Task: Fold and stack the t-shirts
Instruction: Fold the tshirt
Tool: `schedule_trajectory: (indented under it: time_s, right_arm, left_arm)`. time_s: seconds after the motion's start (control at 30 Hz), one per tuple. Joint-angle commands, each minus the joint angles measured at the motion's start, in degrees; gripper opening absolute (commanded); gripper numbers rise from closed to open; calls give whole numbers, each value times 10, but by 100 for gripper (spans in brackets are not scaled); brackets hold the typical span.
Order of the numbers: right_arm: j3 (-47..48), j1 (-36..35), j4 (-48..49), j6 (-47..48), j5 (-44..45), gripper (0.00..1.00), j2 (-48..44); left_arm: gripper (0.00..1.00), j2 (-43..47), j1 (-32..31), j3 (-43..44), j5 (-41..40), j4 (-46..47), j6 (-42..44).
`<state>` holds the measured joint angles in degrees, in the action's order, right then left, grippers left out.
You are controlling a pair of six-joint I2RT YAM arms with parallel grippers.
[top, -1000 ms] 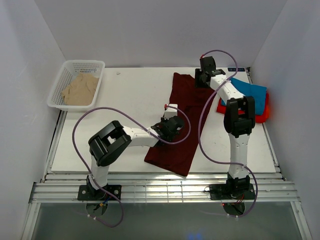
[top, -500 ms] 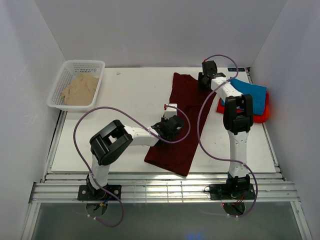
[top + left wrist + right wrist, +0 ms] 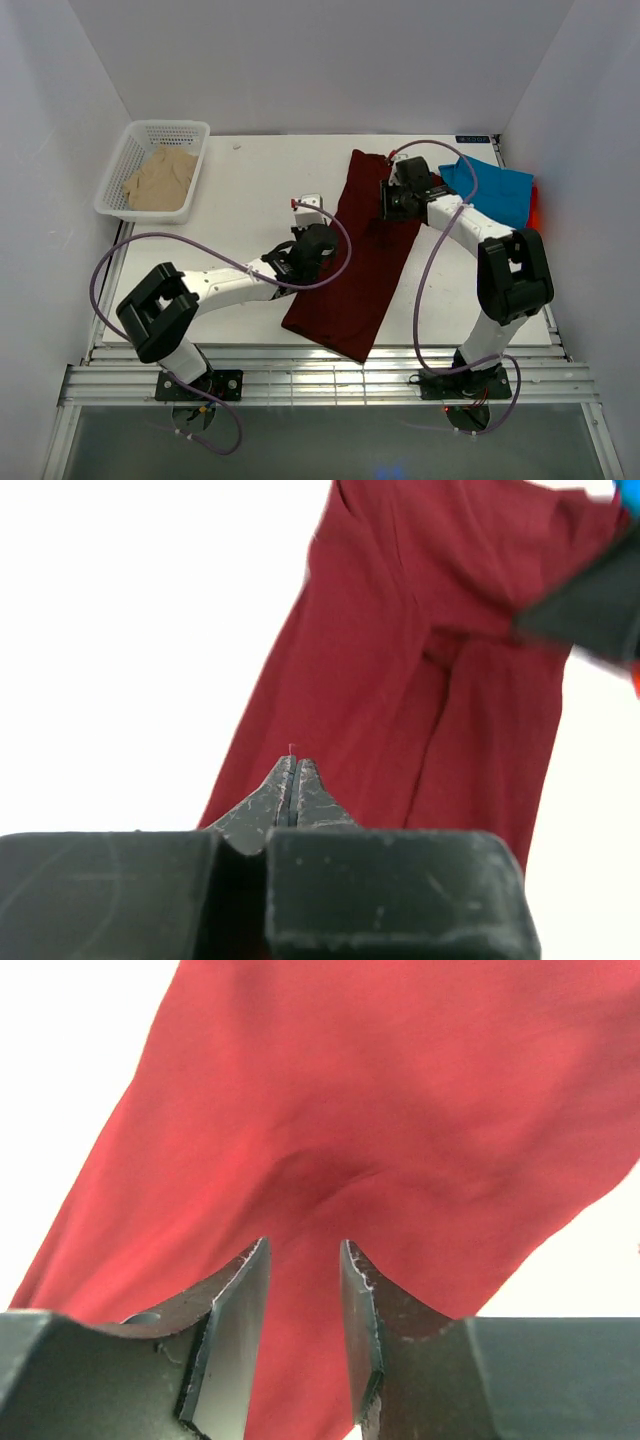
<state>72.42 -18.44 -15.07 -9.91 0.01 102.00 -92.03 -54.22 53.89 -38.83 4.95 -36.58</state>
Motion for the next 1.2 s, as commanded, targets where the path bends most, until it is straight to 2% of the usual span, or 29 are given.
schedule_trajectory:
  time_s: [0.0,0.2,0.33,0.43,1.07,1.17]
  right_arm:
    - [-54,-62,21,-13,-3,40,-54]
    - [-141,-166,39,-69,23,34,-102]
    - [-193,-243,58,-110,46,34,-125]
    - [-218,-273,64,-135,53,33,-124]
    - [-186,-322,58,-165,69,32,-73]
    - [-187,-328,58,-168,74,28,-75]
  left_arm:
    - [0,31,14,-40,-22,2,13]
    - [0,2,62,-59,55,59,31]
    - [0,-35,86,-43,89,97,58]
    - [0,-53,91,-34,112,108,58]
    - [0,-61,92,-83,176,141,-8]
    - [0,-61,91,-89,184,146,-14]
